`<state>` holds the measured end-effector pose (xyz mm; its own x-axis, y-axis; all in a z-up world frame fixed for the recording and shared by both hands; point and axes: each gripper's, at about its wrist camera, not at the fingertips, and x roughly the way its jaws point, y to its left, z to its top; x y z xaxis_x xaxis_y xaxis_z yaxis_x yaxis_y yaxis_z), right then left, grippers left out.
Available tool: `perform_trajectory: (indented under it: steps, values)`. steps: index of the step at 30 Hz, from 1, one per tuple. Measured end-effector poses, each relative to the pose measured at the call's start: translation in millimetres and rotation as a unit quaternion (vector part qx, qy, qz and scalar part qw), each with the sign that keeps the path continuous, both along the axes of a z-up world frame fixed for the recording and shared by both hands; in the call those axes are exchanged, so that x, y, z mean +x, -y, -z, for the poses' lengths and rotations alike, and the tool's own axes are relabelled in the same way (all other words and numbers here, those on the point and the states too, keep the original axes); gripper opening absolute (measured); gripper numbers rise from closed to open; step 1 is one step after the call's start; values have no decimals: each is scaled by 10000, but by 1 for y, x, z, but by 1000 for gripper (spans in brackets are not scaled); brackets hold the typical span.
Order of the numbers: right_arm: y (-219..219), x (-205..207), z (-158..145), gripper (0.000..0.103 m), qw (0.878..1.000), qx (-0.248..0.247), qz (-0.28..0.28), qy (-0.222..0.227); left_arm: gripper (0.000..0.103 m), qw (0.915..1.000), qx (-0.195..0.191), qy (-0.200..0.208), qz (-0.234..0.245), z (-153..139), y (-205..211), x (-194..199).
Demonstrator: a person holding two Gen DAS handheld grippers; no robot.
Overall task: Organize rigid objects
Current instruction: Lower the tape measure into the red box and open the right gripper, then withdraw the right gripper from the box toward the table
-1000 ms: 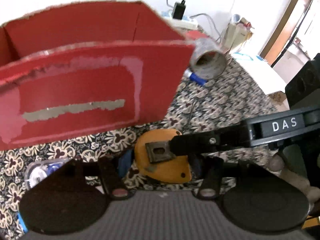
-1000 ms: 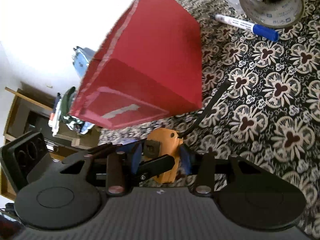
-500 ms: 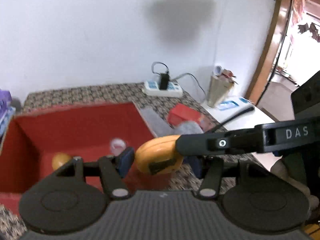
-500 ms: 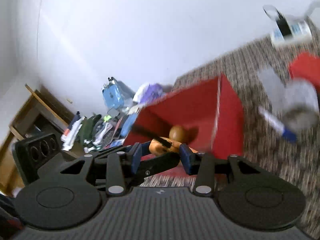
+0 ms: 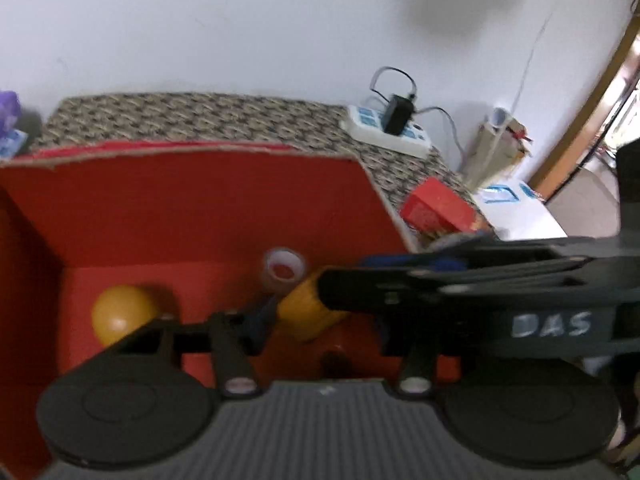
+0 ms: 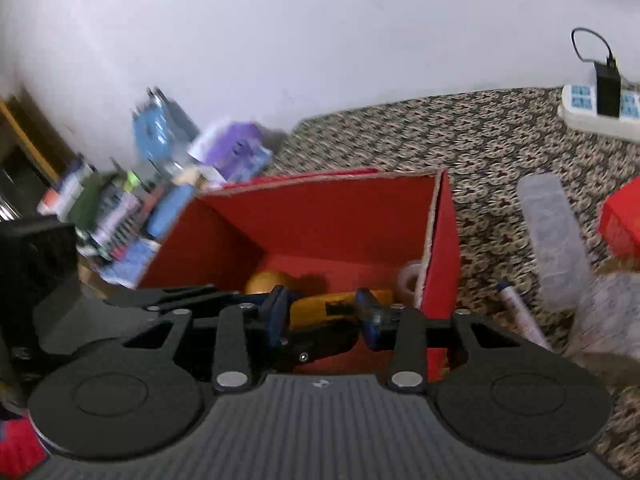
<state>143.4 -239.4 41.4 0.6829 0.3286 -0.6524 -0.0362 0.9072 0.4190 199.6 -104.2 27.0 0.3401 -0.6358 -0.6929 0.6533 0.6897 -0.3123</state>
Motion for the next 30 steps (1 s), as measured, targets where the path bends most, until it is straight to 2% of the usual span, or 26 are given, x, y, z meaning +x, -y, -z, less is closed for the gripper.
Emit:
perform_trajectory:
  steps: [3, 8, 12, 16, 19, 22, 23, 24, 26, 30]
  values:
    - [0, 4, 4, 23, 9999, -49, 65, -74, 36, 9998, 156, 99, 31, 3, 11, -2]
    - [-7, -3, 2, 21, 9990, -417, 110, 121, 38, 9997, 232, 90, -33, 7, 5, -2]
    - [1, -16, 0, 23, 9988, -81, 370, 318, 51, 9994, 243, 166, -201, -3, -10, -5]
    - [2, -34, -3, 24, 9963, 305, 646, 486, 56, 9974, 472, 402, -355, -14, -20, -17]
    - [-8, -48, -9, 24, 9947, 111, 794, 644, 60, 9947, 701, 573, -497, -22, -27, -26]
    - [-18, -61, -15, 24, 9930, -102, 900, 753, 69, 9937, 837, 516, -544, -26, -34, -32]
    - [-20, -65, -16, 24, 9928, -107, 910, 769, 73, 9935, 862, 521, -537, -27, -35, -35]
    - [-22, -68, -18, 24, 9924, -124, 940, 782, 81, 9929, 906, 546, -536, -29, -36, -38]
    - [-27, -76, -21, 24, 9915, -167, 1004, 806, 92, 9904, 1032, 697, -593, -32, -39, -46]
    - [-37, -89, -25, 24, 9894, -253, 1211, 764, 93, 9870, 1150, 940, -620, -41, -48, -61]
